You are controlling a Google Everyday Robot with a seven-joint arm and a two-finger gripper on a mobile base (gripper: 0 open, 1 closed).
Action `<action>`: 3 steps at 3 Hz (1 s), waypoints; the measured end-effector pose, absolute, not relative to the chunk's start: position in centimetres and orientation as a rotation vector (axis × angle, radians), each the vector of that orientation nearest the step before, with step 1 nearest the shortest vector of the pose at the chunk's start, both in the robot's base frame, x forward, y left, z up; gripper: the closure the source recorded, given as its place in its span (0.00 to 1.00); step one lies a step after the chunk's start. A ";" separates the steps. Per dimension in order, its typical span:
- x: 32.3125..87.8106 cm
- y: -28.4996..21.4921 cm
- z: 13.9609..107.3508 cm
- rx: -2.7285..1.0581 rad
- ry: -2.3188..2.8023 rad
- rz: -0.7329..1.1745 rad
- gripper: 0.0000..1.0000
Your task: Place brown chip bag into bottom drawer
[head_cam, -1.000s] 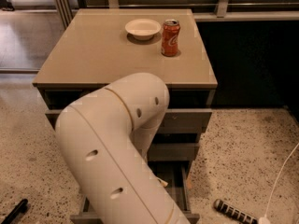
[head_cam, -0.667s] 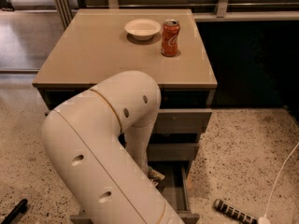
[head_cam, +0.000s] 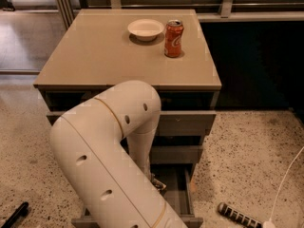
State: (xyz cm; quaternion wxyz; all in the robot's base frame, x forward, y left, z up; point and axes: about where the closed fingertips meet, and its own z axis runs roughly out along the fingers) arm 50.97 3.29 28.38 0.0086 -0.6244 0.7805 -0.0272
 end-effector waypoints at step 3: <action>51.8 -0.3 29.1 -1.809 2.498 -0.043 1.00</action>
Offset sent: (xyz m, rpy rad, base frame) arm 0.0157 -0.0604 0.0164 0.0969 -0.0257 -0.1578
